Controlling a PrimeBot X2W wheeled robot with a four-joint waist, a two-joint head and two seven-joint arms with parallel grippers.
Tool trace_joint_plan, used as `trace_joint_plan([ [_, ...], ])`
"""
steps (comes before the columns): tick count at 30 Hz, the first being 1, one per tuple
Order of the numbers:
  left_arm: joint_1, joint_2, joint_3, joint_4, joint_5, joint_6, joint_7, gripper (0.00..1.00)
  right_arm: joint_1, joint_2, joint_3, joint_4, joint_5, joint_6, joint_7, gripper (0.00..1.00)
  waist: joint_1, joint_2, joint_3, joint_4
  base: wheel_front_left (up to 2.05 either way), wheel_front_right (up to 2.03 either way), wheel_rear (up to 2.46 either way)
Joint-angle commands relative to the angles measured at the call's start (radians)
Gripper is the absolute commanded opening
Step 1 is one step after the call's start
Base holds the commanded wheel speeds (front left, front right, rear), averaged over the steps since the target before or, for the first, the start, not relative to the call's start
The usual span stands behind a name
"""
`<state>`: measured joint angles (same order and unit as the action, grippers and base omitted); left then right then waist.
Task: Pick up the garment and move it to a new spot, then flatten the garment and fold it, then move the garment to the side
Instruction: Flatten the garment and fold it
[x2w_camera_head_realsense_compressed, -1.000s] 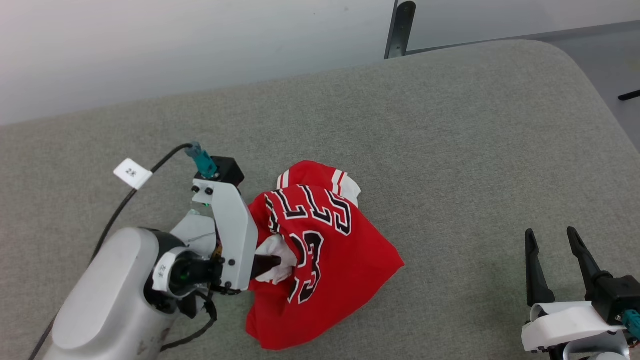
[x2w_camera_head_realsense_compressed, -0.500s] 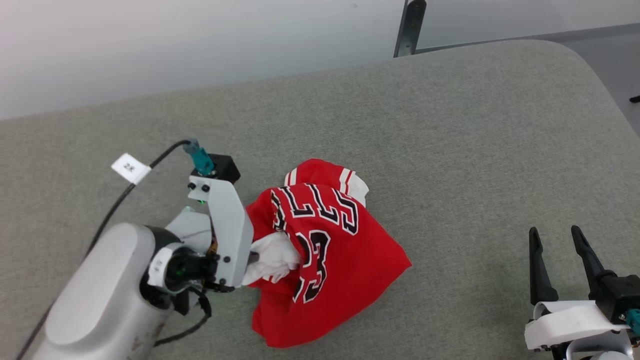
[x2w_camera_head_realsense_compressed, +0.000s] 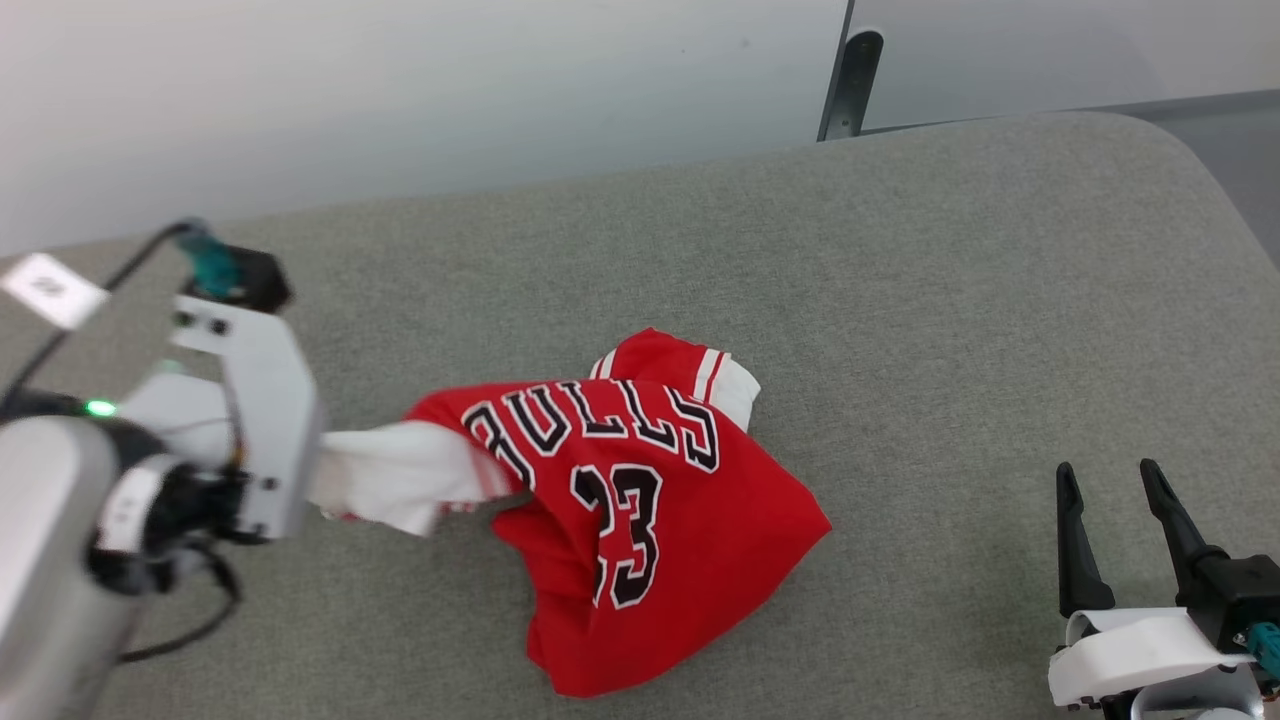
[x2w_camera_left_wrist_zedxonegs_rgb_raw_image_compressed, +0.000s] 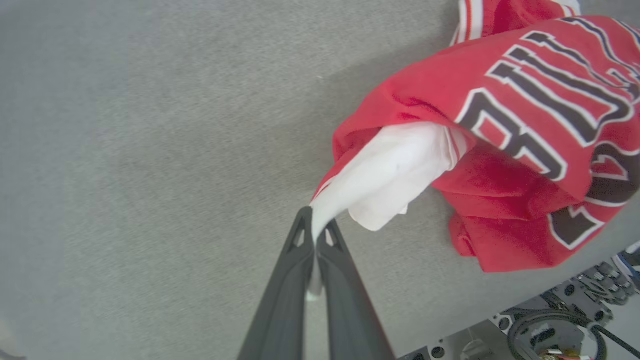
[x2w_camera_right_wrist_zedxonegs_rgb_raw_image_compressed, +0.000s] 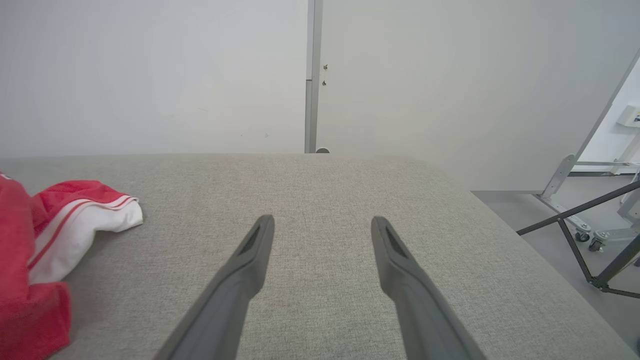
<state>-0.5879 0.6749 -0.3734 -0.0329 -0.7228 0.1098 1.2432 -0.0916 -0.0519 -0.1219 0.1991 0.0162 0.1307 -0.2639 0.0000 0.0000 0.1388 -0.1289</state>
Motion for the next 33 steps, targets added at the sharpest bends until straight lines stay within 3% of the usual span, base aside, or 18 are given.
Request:
trace_joint_plan([
  [1, 0.013, 0.021, 0.009, -0.001, 0.013, -0.005, -0.005, 0.00, 0.009, 0.003, 0.002, 0.001, -0.006, 0.000, -0.001, 1.00, 0.0000, 0.0000, -0.005, 0.004, 0.00, 0.00, 0.00],
  [6, 0.029, 0.124, 0.042, 0.023, 0.057, -0.025, -0.034, 0.00, 0.017, 0.003, 0.007, 0.006, -0.009, 0.000, -0.001, 1.00, 0.0000, 0.0000, -0.017, 0.006, 0.00, 0.00, 0.00],
  [14, 0.083, 0.239, 0.043, 0.123, 0.144, -0.046, -0.106, 0.00, 0.021, 0.003, 0.014, 0.004, -0.015, 0.000, -0.001, 1.00, 0.0000, 0.0000, -0.021, -0.001, 0.00, 0.00, 0.00],
  [20, 0.148, 0.205, 0.032, 0.225, 0.120, -0.060, -0.171, 0.00, 0.022, 0.003, 0.014, 0.003, -0.009, 0.000, -0.001, 1.00, 0.0000, 0.0000, -0.013, -0.006, 0.00, 0.00, 0.00],
  [26, 0.182, 0.136, 0.015, 0.325, 0.090, -0.063, -0.220, 0.00, 0.015, 0.003, 0.017, 0.009, -0.003, 0.000, -0.001, 1.00, 0.0000, 0.0000, -0.008, -0.003, 0.00, 0.00, 0.00],
  [28, 0.174, 0.119, 0.022, 0.343, 0.078, -0.058, -0.230, 0.42, 0.014, 0.003, 0.015, 0.009, -0.003, 0.000, -0.001, 1.00, 0.0000, 0.0000, -0.008, 0.000, 0.00, 0.00, 0.00],
  [29, 0.169, 0.117, 0.023, 0.349, 0.076, -0.055, -0.231, 0.57, 0.015, 0.003, 0.014, 0.009, -0.004, 0.000, -0.001, 1.00, 0.0000, 0.0000, -0.009, 0.003, 0.00, 0.00, 0.00],
  [30, 0.165, 0.114, 0.028, 0.355, 0.070, -0.047, -0.227, 0.91, 0.016, 0.003, 0.012, 0.009, -0.006, 0.000, -0.001, 1.00, 0.0000, 0.0000, -0.011, 0.007, 0.00, 0.00, 0.00],
  [31, 0.161, 0.110, 0.034, 0.356, 0.068, -0.035, -0.221, 1.00, 0.017, 0.003, 0.010, 0.011, -0.009, 0.000, -0.001, 1.00, 0.0000, 0.0000, -0.014, 0.011, 0.00, 0.00, 0.00],
  [33, 0.156, 0.110, 0.037, 0.344, 0.063, -0.020, -0.204, 1.00, 0.020, 0.003, 0.008, 0.011, -0.014, 0.000, -0.001, 1.00, 0.0000, 0.0000, -0.022, 0.021, 0.00, 0.00, 0.00],
])
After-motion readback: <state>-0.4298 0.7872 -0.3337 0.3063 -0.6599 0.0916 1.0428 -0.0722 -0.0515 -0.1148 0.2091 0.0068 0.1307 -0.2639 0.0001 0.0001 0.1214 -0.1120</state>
